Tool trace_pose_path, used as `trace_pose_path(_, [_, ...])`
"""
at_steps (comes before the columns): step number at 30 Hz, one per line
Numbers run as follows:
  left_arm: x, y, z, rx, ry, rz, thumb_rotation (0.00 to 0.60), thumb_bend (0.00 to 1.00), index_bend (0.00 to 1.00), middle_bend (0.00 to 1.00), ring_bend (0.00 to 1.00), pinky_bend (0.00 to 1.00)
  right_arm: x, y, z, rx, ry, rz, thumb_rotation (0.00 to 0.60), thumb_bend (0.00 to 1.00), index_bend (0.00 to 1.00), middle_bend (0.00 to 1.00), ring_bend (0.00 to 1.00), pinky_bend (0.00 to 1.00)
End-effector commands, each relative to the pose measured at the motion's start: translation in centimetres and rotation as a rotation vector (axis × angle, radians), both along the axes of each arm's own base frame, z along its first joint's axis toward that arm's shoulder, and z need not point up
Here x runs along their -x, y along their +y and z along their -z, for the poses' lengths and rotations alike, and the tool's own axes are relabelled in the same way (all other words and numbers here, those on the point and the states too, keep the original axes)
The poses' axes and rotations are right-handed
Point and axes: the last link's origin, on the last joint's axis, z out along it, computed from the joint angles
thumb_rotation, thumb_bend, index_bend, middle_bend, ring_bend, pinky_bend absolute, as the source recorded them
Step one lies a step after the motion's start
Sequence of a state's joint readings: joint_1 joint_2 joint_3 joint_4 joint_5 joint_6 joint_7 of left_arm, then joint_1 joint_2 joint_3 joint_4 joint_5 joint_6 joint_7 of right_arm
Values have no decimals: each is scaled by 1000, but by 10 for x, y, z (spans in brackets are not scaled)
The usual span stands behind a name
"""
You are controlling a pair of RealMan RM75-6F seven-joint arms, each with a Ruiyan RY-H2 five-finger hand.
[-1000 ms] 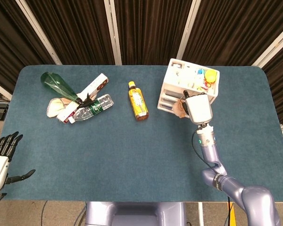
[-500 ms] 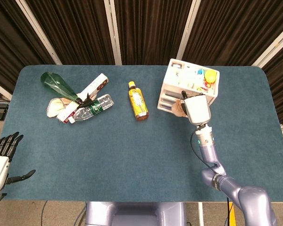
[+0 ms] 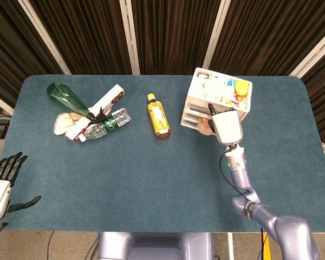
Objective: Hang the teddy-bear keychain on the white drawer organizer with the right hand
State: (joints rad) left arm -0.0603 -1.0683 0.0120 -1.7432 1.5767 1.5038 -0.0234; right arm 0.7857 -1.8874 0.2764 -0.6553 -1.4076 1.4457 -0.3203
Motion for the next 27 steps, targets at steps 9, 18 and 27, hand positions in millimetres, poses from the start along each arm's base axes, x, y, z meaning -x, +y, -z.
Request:
trace_pose_path(9, [0,-3,-1,-4,9,13,526,85,3,0,0,0,25,59,-31,-43,-138,-55,600,168,307,980,915,751])
trace_pose_path(18, [1,-5,-1,-13,60,29,529,90,5,0,0,0,64,139,-68,-207,-197,110,600,100,132,356,271,262])
trace_pose_path(27, [8,-3,-1,-41,135,28,523,86,0,0,0,0,95,201,-96,-314,-181,201,600,50,45,61,0,71])
